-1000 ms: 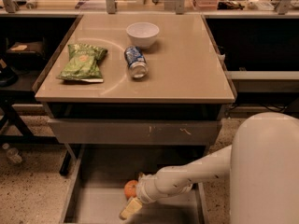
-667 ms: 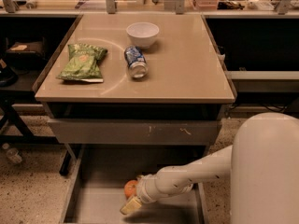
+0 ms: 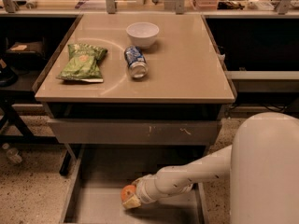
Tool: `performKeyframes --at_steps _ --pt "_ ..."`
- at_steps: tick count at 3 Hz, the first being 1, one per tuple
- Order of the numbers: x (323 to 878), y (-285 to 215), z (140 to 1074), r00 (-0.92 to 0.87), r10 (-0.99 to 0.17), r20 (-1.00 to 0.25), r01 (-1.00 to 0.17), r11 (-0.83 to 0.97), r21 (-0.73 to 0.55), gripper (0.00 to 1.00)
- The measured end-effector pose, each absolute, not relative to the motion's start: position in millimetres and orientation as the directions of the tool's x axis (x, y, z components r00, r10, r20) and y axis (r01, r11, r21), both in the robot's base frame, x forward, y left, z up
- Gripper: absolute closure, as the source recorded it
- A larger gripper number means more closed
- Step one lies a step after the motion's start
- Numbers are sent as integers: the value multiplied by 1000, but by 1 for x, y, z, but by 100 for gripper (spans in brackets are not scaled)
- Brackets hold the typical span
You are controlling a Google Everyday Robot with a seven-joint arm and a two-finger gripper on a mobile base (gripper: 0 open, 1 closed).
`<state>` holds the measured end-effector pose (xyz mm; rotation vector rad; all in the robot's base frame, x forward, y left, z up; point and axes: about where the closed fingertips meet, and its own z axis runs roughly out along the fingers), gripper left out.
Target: Pick orange from middle drawer and place on counter
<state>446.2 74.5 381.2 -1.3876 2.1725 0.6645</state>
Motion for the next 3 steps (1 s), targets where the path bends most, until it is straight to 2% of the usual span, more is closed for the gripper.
performKeyframes --at_steps 1,2,3 --pt "443 69 402 -386 -675 -629 -912 381 152 88" --pt "440 43 442 -431 -643 -634 -880 454 138 100" --pt "450 2 495 -462 -625 -629 -847 521 105 100"
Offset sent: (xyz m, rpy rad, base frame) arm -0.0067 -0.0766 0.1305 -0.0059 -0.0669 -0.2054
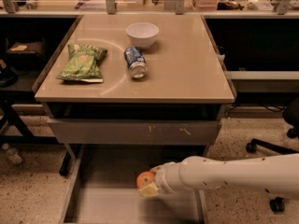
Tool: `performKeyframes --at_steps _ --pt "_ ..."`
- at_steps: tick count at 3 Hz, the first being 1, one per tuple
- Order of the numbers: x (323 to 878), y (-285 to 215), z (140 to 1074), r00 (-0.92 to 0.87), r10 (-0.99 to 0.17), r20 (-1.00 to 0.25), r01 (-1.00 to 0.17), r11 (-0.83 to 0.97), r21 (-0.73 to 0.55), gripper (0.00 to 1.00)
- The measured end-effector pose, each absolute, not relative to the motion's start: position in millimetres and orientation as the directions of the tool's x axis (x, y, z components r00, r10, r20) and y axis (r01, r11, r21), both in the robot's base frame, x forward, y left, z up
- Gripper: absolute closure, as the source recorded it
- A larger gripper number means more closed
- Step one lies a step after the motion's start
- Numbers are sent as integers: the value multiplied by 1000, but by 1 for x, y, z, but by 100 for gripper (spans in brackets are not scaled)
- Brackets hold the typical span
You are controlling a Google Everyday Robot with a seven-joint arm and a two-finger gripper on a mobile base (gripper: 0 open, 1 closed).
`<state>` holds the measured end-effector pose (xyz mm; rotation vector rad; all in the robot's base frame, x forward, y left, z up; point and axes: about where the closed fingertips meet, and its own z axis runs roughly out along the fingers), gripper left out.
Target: Pick orange from middle drawer and place on counter
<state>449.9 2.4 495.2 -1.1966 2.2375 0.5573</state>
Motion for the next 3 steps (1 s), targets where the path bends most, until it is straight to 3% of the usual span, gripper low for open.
performKeyframes --at_steps 1,3 --pt "459 -29 550 -465 -648 -603 -837 543 62 100" --pt "458 -29 578 -443 -661 -605 -844 536 32 100"
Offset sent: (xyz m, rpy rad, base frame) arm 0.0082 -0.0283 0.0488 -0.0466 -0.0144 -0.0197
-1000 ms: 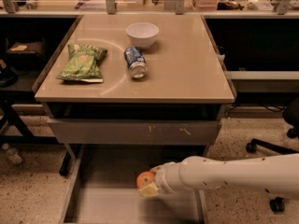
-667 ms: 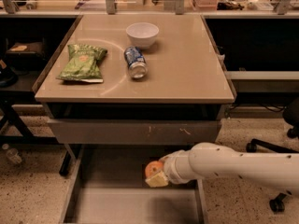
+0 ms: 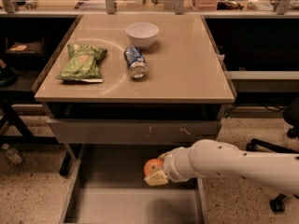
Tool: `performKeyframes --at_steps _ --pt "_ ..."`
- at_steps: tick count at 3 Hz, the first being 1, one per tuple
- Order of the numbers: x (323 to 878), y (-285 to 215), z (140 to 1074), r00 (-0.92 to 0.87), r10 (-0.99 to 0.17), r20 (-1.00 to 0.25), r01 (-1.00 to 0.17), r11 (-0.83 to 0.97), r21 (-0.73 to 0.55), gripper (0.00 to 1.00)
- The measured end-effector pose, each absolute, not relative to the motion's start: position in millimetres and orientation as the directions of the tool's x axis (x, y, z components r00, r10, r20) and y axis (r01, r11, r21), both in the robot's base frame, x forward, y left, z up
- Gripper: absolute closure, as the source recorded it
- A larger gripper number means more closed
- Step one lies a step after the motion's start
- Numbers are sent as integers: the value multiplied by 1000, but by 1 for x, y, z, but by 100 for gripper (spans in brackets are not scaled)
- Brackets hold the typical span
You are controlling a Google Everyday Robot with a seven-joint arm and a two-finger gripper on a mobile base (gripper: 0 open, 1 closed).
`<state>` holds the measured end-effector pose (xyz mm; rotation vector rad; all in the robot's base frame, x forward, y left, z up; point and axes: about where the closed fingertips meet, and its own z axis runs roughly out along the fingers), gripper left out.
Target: Pick orange from middle drawer and place on counter
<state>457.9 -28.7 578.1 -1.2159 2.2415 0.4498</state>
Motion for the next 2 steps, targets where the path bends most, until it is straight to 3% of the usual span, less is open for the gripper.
performKeyframes --at_steps 2 --pt "462 -35 673 -363 -636 -681 -841 538 -56 100"
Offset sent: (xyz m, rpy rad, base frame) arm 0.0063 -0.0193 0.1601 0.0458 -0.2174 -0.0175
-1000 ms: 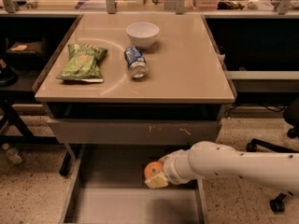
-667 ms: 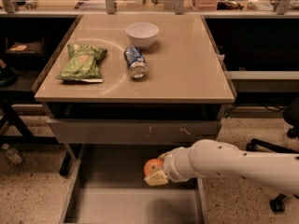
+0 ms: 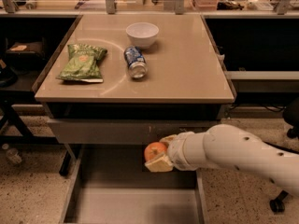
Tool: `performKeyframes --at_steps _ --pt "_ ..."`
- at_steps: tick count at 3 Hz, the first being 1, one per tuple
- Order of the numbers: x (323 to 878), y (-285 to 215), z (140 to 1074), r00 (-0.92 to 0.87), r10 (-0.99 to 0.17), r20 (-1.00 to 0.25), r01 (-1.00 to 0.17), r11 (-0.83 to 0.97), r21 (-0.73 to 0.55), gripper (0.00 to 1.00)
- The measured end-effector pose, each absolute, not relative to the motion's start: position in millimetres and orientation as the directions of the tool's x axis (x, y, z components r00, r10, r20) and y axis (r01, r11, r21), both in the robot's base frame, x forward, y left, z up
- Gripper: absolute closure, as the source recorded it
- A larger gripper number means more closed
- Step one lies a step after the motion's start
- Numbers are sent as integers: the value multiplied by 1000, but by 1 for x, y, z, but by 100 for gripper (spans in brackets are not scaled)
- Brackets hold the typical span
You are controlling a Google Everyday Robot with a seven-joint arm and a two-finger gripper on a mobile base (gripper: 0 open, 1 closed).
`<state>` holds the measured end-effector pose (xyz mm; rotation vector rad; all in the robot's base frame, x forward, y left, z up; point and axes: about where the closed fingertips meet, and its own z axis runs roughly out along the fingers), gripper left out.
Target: Pick orange from middle drawer and place on counter
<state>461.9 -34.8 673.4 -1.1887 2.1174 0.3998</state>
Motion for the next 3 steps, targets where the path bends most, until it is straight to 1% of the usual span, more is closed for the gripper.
performKeyframes --at_steps 1,2,3 --pt "466 -41 724 -304 -644 -702 -841 527 -120 100" --pt "466 -42 728 -298 -646 -703 -841 526 -126 100" --pt "465 -42 740 -275 -664 -695 -834 524 -171 100"
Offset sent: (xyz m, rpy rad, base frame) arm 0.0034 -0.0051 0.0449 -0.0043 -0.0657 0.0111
